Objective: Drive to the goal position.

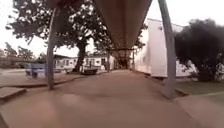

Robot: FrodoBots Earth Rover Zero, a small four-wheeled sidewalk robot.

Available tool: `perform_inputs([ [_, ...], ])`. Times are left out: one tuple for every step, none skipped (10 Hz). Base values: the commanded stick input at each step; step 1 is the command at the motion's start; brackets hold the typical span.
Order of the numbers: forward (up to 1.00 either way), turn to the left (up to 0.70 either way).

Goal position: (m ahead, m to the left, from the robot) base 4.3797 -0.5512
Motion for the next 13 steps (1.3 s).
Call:
perform_inputs([
  [0.70, -0.10],
  [0.70, -0.15],
  [0.70, -0.21],
  [0.70, -0.26],
  [0.70, -0.31],
  [0.70, 0.00],
  [0.70, 0.00],
  [0.70, 0.00],
  [0.70, 0.00],
  [0.70, 0.00],
  [0.70, 0.00],
  [0.70, 0.00],
  [0.70, 0.00],
])
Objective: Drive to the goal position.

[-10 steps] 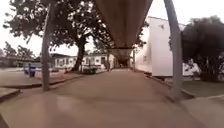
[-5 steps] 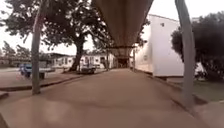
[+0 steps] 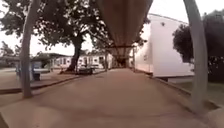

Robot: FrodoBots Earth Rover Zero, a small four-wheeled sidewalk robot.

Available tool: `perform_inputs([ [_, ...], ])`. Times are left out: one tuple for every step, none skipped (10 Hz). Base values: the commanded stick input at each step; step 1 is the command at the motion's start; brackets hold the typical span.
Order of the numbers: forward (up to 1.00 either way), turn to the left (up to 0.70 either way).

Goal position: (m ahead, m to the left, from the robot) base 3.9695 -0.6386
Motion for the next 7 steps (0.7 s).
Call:
perform_inputs([
  [0.70, 0.00],
  [0.70, 0.00],
  [0.70, 0.00],
  [0.70, 0.00],
  [0.70, 0.00],
  [0.70, 0.00],
  [0.70, 0.00],
])
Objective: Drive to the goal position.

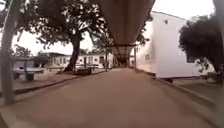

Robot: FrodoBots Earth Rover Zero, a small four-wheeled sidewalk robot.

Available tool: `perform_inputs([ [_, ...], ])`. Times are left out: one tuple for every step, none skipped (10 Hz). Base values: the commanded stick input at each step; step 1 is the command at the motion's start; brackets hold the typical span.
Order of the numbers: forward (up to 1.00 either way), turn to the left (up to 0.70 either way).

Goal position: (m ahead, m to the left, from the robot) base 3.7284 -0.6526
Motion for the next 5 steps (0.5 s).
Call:
perform_inputs([
  [0.70, 0.00],
  [0.70, 0.00],
  [0.70, 0.00],
  [0.70, 0.00],
  [0.70, 0.00],
])
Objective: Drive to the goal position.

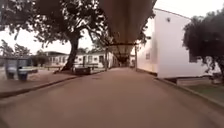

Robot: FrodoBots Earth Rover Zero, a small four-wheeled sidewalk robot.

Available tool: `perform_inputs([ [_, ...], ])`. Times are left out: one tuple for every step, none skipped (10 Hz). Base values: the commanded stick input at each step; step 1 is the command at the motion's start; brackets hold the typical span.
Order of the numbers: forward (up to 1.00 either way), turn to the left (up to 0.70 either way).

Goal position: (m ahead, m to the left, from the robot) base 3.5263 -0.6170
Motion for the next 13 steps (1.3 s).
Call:
perform_inputs([
  [0.70, 0.00],
  [0.70, 0.00],
  [0.70, 0.00],
  [0.70, 0.00],
  [0.70, 0.00],
  [0.70, 0.00],
  [0.70, 0.00],
  [0.70, 0.00],
  [0.70, 0.00],
  [0.70, 0.00],
  [0.70, 0.00],
  [0.70, 0.00],
  [0.70, 0.00],
])
